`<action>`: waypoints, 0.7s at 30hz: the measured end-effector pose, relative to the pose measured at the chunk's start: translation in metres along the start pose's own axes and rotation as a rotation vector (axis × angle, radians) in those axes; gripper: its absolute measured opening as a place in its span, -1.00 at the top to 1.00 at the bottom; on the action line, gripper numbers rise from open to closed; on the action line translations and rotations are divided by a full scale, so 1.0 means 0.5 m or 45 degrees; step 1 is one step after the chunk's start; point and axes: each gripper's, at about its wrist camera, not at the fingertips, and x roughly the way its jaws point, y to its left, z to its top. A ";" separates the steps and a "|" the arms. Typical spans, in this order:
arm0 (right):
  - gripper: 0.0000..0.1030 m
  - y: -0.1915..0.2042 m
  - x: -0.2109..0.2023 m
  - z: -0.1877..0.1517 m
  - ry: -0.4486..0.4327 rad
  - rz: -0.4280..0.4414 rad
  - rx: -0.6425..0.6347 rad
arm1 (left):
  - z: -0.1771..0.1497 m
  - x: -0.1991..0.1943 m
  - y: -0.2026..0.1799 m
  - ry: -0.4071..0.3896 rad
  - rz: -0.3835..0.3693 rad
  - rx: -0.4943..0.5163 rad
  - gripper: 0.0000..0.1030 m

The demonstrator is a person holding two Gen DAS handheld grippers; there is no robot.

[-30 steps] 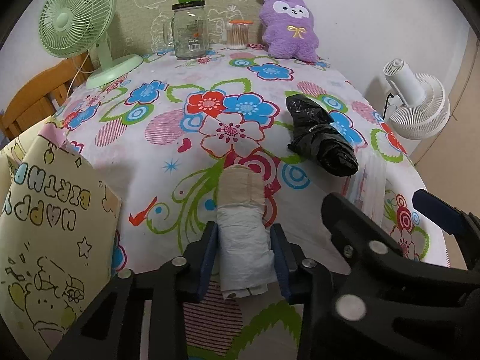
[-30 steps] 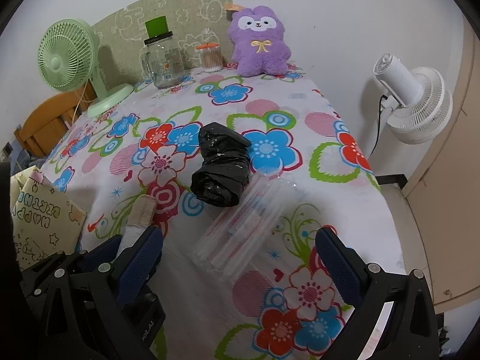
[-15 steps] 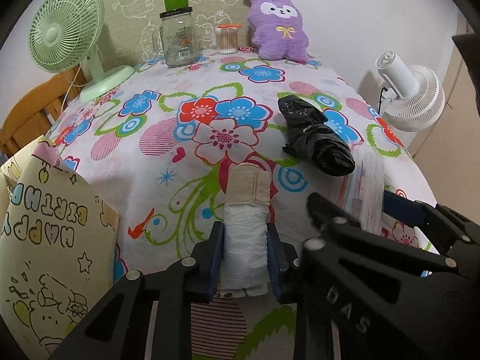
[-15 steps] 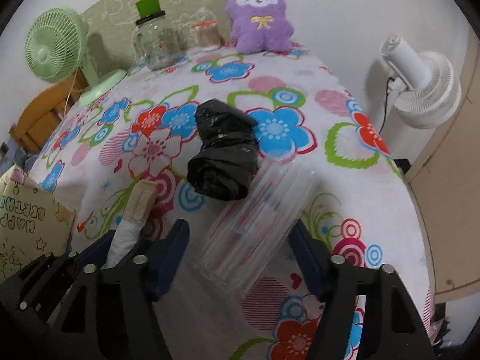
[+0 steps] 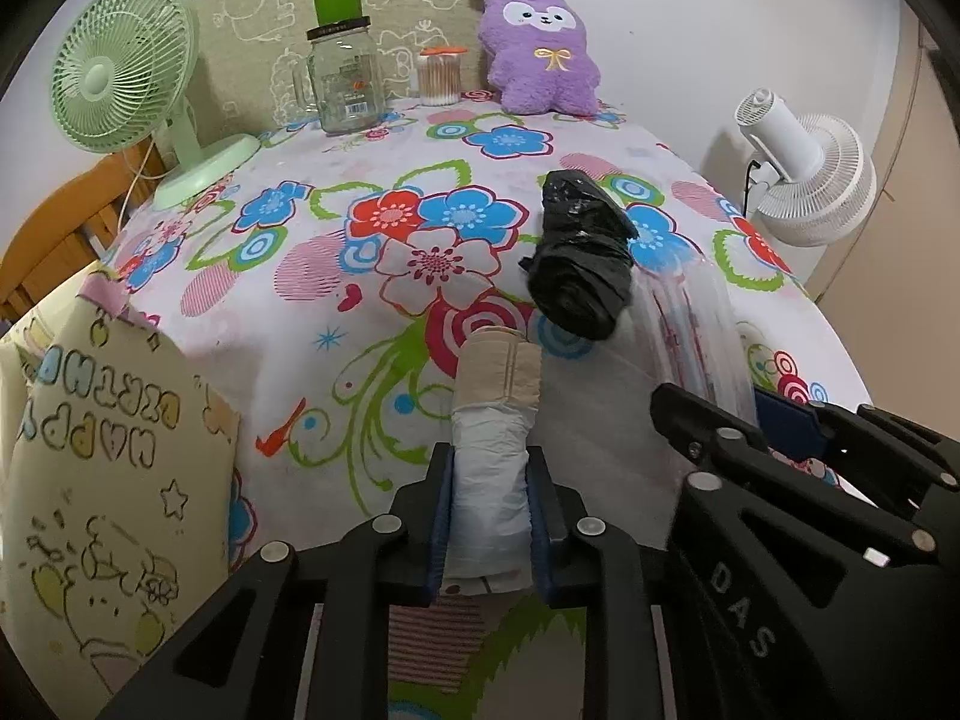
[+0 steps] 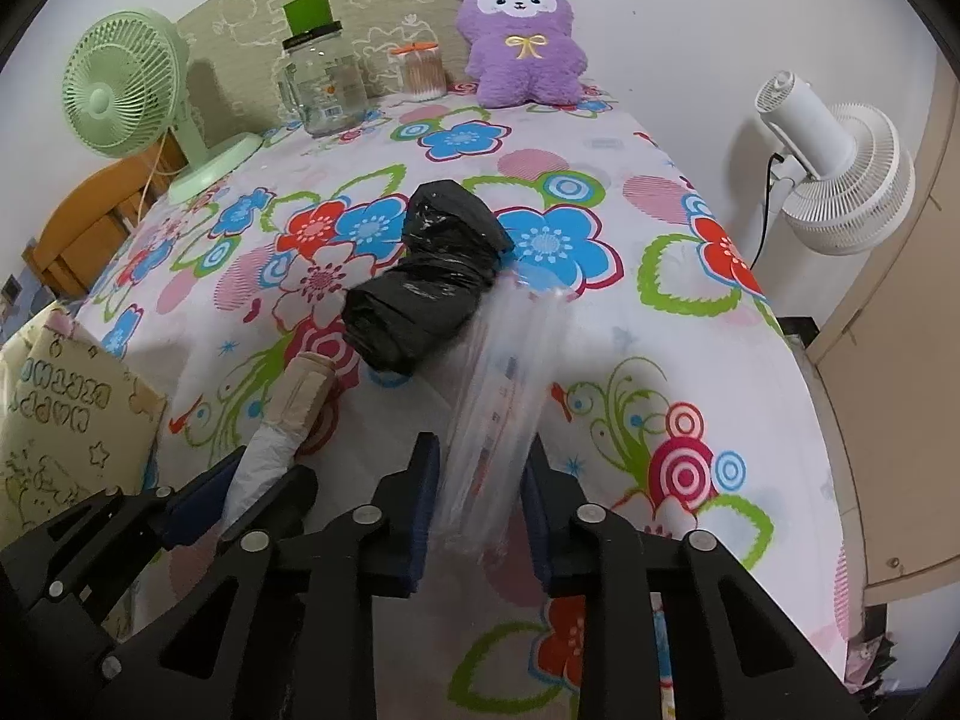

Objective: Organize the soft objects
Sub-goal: 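Lift the white roll and clear straw bag and carry them over the fabric box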

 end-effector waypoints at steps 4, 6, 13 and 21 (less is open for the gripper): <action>0.51 0.001 -0.018 -0.010 -0.006 0.008 0.005 | -0.008 -0.013 -0.002 -0.007 -0.007 0.005 0.61; 0.51 0.003 -0.028 -0.015 -0.014 0.010 0.009 | -0.012 -0.022 -0.003 -0.014 -0.011 0.006 0.61; 0.52 0.009 -0.067 -0.030 -0.053 0.014 0.018 | -0.022 -0.053 -0.002 -0.049 -0.019 0.009 0.61; 0.52 0.021 -0.115 -0.045 -0.105 0.013 0.017 | -0.035 -0.096 0.002 -0.103 -0.015 0.007 0.62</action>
